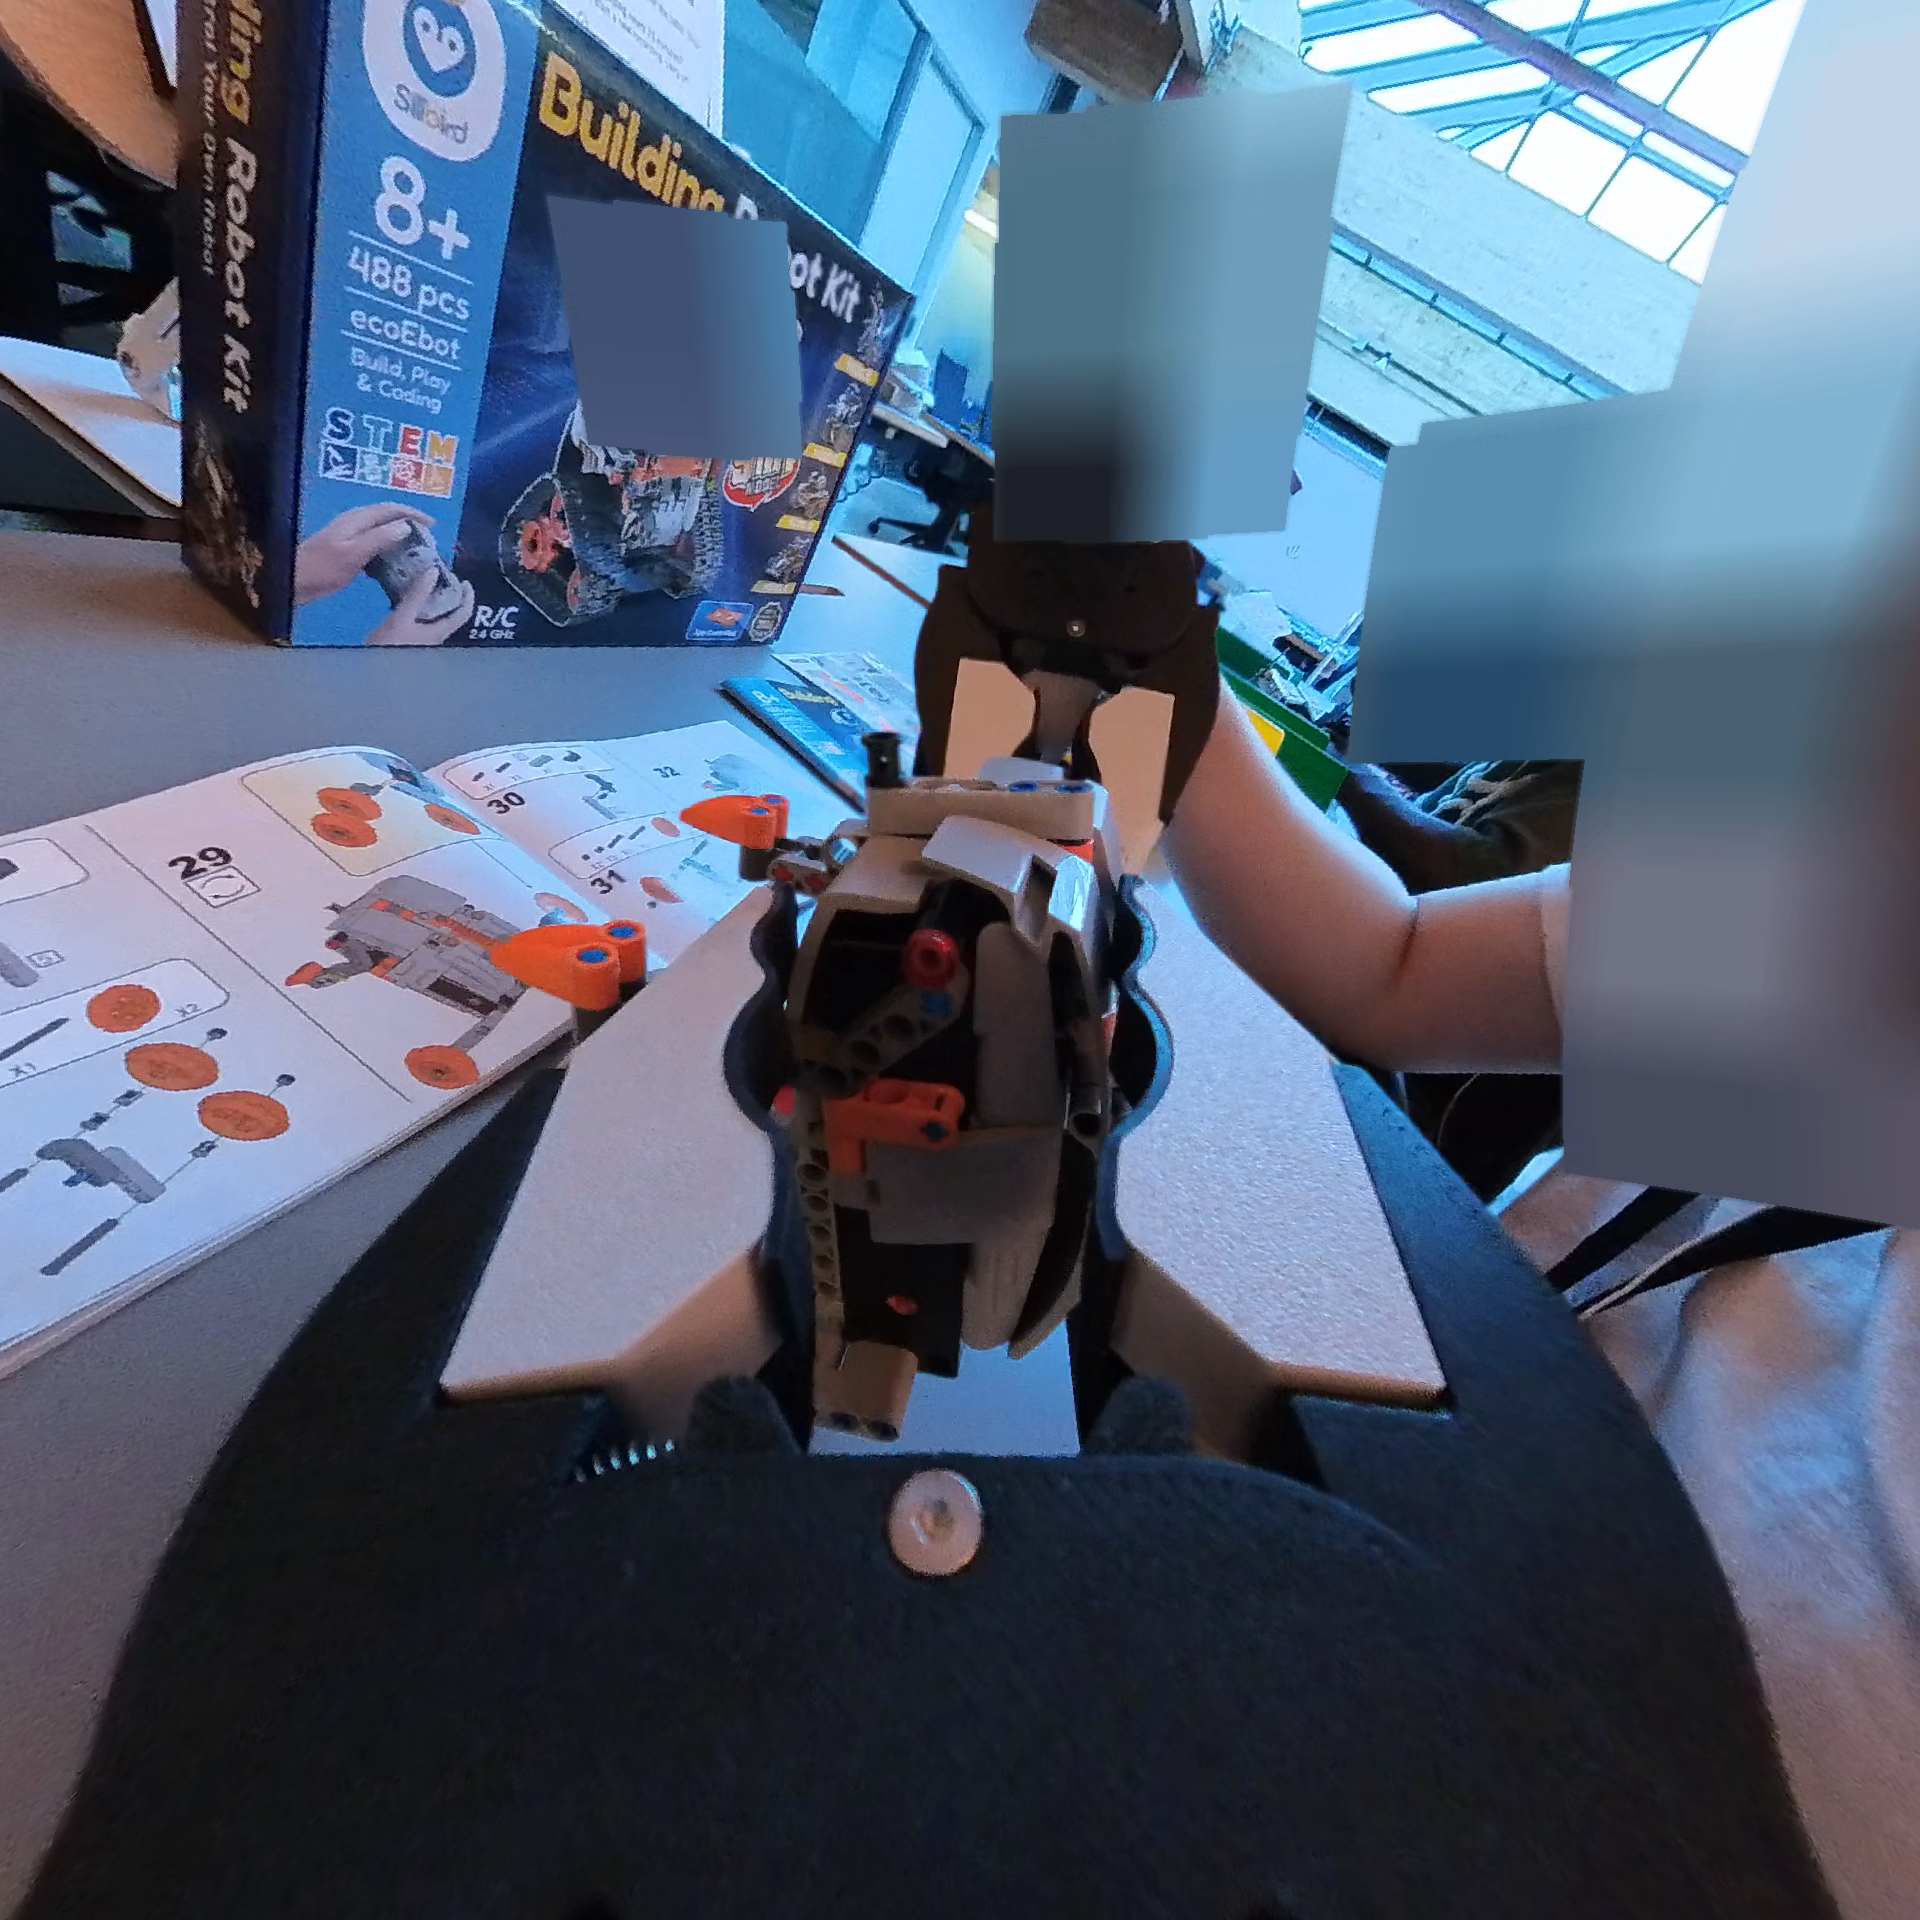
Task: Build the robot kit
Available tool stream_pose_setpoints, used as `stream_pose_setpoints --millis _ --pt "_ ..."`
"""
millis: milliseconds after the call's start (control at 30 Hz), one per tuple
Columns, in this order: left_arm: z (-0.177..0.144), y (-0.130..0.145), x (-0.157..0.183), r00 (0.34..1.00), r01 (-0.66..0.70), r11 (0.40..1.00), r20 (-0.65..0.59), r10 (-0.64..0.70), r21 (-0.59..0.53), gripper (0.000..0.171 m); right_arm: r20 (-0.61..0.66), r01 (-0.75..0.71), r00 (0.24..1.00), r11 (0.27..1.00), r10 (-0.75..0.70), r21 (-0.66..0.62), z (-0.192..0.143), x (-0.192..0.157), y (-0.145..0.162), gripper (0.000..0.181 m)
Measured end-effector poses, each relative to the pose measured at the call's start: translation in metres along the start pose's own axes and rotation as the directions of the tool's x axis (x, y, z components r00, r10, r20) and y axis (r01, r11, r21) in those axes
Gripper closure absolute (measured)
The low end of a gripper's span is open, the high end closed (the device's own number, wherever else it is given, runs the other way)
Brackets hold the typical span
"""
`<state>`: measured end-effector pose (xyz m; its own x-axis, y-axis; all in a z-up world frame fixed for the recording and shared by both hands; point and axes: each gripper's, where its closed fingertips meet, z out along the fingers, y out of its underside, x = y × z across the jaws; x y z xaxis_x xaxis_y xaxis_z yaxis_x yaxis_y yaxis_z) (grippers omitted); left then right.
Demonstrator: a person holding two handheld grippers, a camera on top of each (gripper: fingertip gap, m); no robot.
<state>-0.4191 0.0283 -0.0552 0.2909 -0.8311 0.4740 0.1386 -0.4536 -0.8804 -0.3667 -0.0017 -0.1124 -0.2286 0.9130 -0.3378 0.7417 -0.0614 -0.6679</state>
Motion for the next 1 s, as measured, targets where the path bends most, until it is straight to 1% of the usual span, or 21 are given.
stream_pose_setpoints --millis 167,267,333,400,667,1000 --pt "-0.001 0.001 0.004 0.999 -0.006 1.0 -0.048 0.006 0.003 0.112 0.008 0.042 0.999 0.998 -0.042 -0.041 0.007 -0.005 0.002 0.165" --pt "-0.001 0.001 0.005 0.998 -0.001 1.0 -0.066 0.002 0.013 0.112 0.025 0.076 0.997 0.996 -0.075 -0.055 0.005 -0.009 0.007 0.165" --pt "-0.001 0.0 0.004 0.997 0.014 1.0 -0.075 -0.012 0.022 0.112 0.009 0.061 0.998 0.996 -0.061 -0.071 0.001 -0.005 0.012 0.165" --pt "-0.001 -0.001 0.003 0.996 0.027 0.999 -0.085 -0.025 0.03 0.112 0.0 0.045 0.999 0.997 -0.045 -0.061 -0.003 -0.001 0.014 0.165" --pt "-0.001 -0.003 0.002 0.996 0.044 0.998 -0.081 -0.04 0.05 0.112 0.049 0.037 0.998 0.999 -0.036 -0.019 -0.005 -0.004 0.011 0.165" --pt "0.001 -0.004 0.001 0.997 0.051 0.996 -0.061 -0.046 0.07 0.112 0.077 0.02 0.997 1.0 -0.018 -0.022 -0.001 -0.004 0.014 0.165"
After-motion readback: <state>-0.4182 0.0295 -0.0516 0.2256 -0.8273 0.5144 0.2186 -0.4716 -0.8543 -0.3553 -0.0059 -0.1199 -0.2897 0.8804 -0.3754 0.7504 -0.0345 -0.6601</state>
